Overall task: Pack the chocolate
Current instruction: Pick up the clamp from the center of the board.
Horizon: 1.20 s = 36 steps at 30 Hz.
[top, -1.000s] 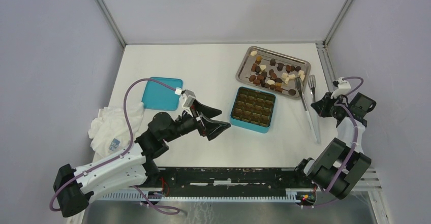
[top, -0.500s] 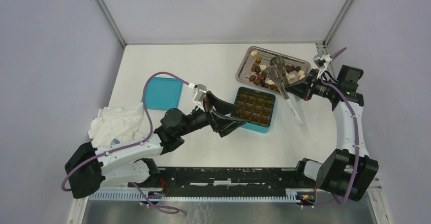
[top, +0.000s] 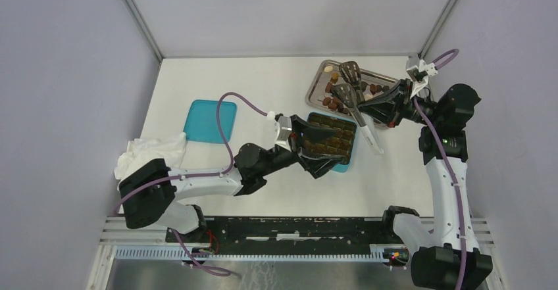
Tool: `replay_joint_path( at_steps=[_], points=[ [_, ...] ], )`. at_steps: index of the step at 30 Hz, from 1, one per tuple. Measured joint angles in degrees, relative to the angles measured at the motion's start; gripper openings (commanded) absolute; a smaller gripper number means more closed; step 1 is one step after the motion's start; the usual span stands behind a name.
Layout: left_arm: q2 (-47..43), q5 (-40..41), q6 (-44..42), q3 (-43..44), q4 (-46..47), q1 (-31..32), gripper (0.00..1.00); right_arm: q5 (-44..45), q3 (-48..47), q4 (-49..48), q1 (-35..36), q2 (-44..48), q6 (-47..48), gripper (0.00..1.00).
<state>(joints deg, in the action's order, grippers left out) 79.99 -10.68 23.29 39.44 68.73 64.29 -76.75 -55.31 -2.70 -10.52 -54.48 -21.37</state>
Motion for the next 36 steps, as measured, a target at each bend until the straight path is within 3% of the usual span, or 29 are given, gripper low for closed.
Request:
replay_joint_path(
  at_steps=[5, 12, 21, 25, 31, 36],
  points=[
    [3.2, 0.1, -2.7, 5.0, 2.2, 0.3, 0.88, 0.6, 0.3, -6.9, 1.7, 1.3, -5.9, 0.00],
    [4.7, 0.0, -5.2, 9.9, 2.1, 0.4, 0.83, 1.2, 1.7, -8.0, 2.9, 1.8, -8.0, 0.00],
    [8.3, -3.5, -6.0, 15.8, 0.3, -0.1, 0.66, 1.4, 2.6, -8.2, 4.0, 3.5, -8.4, 0.00],
    [9.4, -5.8, -5.9, 17.4, -0.1, -0.8, 0.53, 1.4, 2.7, -8.2, 4.2, 3.6, -8.4, 0.00],
    [10.4, -8.9, -5.0, 19.2, -0.6, -2.2, 0.03, 1.4, 3.3, -8.2, 4.2, 3.7, -8.2, 0.00],
    [10.4, -13.2, -5.0, 20.0, -2.9, -2.7, 0.02, 1.5, 4.7, -7.9, 4.8, 3.7, -7.7, 0.00]
  ],
)
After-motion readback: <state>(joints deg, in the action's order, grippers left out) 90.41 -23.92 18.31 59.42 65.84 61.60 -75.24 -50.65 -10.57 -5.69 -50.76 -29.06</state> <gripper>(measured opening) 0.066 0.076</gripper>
